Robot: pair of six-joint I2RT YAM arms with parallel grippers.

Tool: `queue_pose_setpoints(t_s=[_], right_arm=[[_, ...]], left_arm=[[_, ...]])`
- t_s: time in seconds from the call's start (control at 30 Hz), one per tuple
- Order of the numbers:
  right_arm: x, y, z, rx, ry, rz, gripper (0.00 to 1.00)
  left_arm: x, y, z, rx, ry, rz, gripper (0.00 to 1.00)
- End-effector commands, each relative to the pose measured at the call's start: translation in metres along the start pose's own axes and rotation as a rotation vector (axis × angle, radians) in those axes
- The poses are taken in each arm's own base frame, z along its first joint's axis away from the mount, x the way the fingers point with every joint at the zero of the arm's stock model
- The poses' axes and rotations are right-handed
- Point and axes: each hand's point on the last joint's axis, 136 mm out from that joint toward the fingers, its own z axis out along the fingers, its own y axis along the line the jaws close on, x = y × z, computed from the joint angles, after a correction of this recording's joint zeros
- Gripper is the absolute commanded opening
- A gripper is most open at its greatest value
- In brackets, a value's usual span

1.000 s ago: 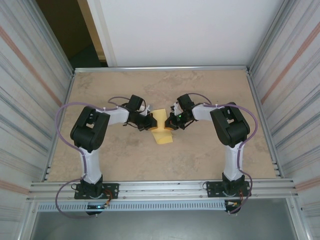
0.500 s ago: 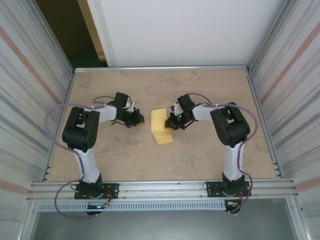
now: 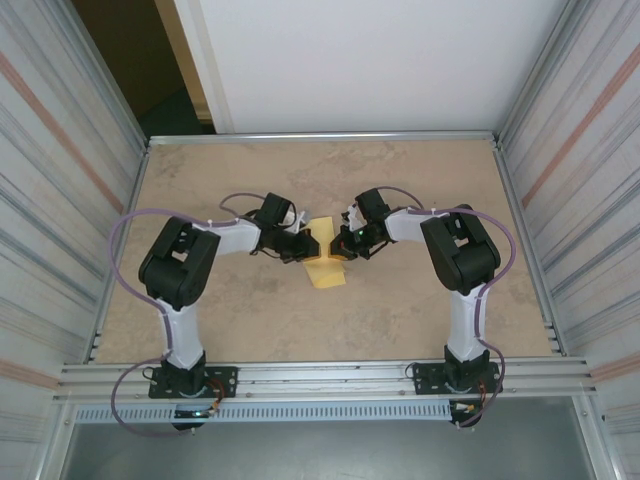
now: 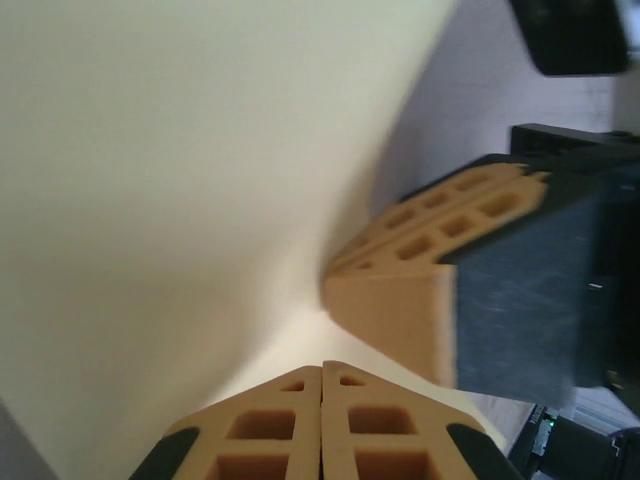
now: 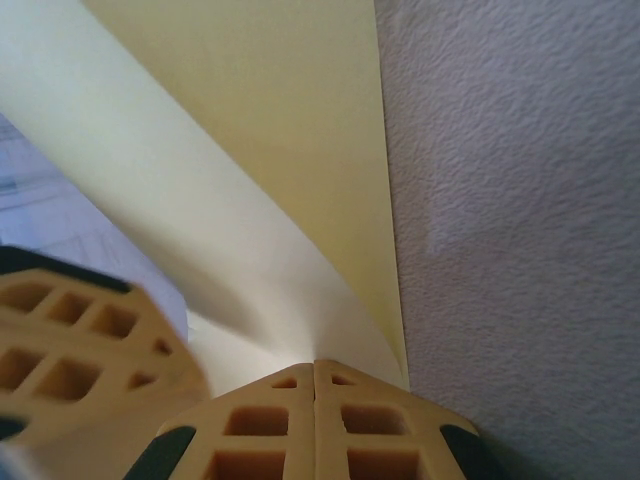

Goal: Fold a paper plane with a square sheet of paper (pick it up from the middle)
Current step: First fold the square sheet of paper in half at the center of the table.

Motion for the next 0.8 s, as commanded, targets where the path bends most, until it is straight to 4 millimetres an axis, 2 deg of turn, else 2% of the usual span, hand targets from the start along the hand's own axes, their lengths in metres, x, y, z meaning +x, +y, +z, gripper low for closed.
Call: queue_pose_setpoints(t_s=[0.0, 0.17, 0.3, 0.37, 0.53, 0.63, 0.77], right_arm=[[0.078, -0.136, 0.011, 0.451, 0.186, 0.234, 0.05], [0.081, -0.139, 0.010, 0.458, 0.191, 0.232, 0.05], [0.082, -0.140, 0.010, 0.461, 0.192, 0.233, 0.05], [0.082, -0.140, 0.009, 0.460, 0.192, 0.233, 0.05], [0.081, -0.139, 0.009, 0.459, 0.188, 0.234, 0.05], [0.083, -0.141, 0.009, 0.463, 0.190, 0.235, 0.05], [0.085, -0.142, 0.009, 0.465, 0.194, 0.240, 0.05]], left_arm=[[-0.009, 0.019, -0.006, -0.011, -0.026, -0.037, 0.09], [-0.015, 0.059, -0.024, -0.049, -0.056, -0.119, 0.09], [-0.023, 0.079, -0.043, -0.104, -0.090, -0.152, 0.09], [-0.029, 0.072, -0.052, -0.096, -0.122, -0.130, 0.08], [-0.039, 0.021, -0.065, 0.005, -0.212, -0.002, 0.09], [-0.033, -0.001, -0.051, 0.052, -0.198, 0.047, 0.10], [-0.023, -0.009, -0.020, 0.053, -0.128, 0.071, 0.10]])
